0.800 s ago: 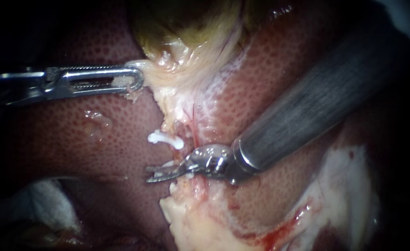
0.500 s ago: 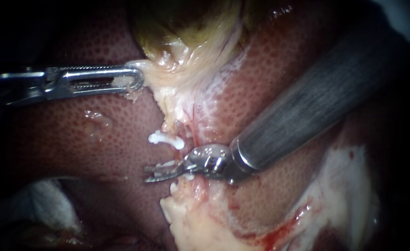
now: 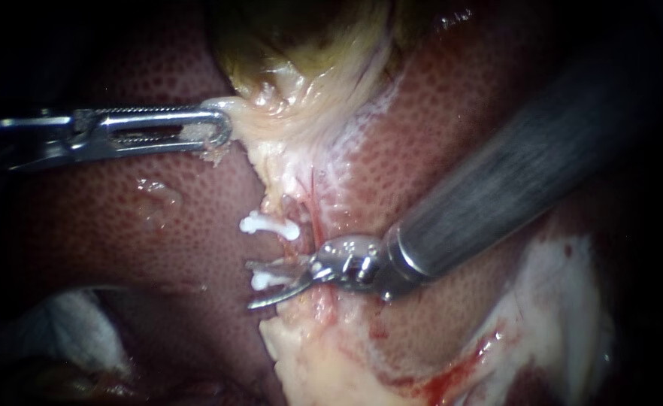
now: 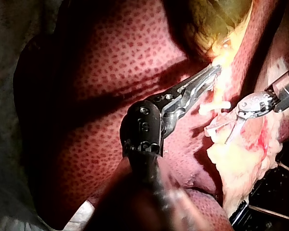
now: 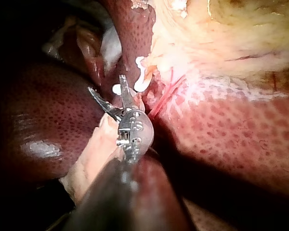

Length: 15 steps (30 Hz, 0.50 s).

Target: Go to the cutting position left tube

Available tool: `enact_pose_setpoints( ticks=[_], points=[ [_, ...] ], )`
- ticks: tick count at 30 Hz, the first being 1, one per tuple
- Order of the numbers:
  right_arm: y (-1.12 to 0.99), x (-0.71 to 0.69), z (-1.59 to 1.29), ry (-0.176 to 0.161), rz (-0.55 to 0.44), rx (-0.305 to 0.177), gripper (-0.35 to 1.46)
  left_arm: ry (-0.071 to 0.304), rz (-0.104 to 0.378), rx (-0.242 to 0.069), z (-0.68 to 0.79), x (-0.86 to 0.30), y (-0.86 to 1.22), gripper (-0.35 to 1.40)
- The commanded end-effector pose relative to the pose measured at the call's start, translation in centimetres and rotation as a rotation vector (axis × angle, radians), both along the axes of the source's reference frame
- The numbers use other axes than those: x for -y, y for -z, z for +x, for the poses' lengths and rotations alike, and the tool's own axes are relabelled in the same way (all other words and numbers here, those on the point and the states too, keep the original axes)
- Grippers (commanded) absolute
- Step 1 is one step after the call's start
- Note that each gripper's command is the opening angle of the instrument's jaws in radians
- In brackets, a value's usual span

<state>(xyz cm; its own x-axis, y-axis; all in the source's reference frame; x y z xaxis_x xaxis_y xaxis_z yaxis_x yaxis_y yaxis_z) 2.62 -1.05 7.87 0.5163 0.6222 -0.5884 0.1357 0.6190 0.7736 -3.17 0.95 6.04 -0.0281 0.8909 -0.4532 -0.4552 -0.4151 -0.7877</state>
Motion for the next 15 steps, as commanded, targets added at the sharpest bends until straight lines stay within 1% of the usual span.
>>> enact_pose_setpoints(
  ticks=[1,4,5,8,11,15],
  points=[
    [0.05,-0.04,-0.06,-0.004,0.0,0.002,1.15,0.0,0.0,0.0,0.0,0.0,0.0,-0.35],
    [0.18,-0.12,-0.22,-0.015,0.0,0.007,1.27,0.0,0.001,0.0,0.01,-0.01,0.0,-0.35],
    [0.23,-0.16,-0.3,-0.02,0.006,0.011,1.28,0.0,0.001,0.0,0.01,-0.01,0.0,-0.35],
    [0.31,-0.23,-0.47,-0.019,0.006,0.008,1.32,0.0,0.001,0.0,0.01,-0.01,0.0,-0.35],
    [0.29,-0.24,-0.57,-0.017,0.006,0.007,1.35,0.0,0.001,0.0,0.0,-0.01,0.0,-0.35],
    [0.22,-0.25,-0.58,-0.015,0.004,0.01,1.35,0.0,0.001,0.0,0.0,-0.01,0.0,-0.35]
  ],
)
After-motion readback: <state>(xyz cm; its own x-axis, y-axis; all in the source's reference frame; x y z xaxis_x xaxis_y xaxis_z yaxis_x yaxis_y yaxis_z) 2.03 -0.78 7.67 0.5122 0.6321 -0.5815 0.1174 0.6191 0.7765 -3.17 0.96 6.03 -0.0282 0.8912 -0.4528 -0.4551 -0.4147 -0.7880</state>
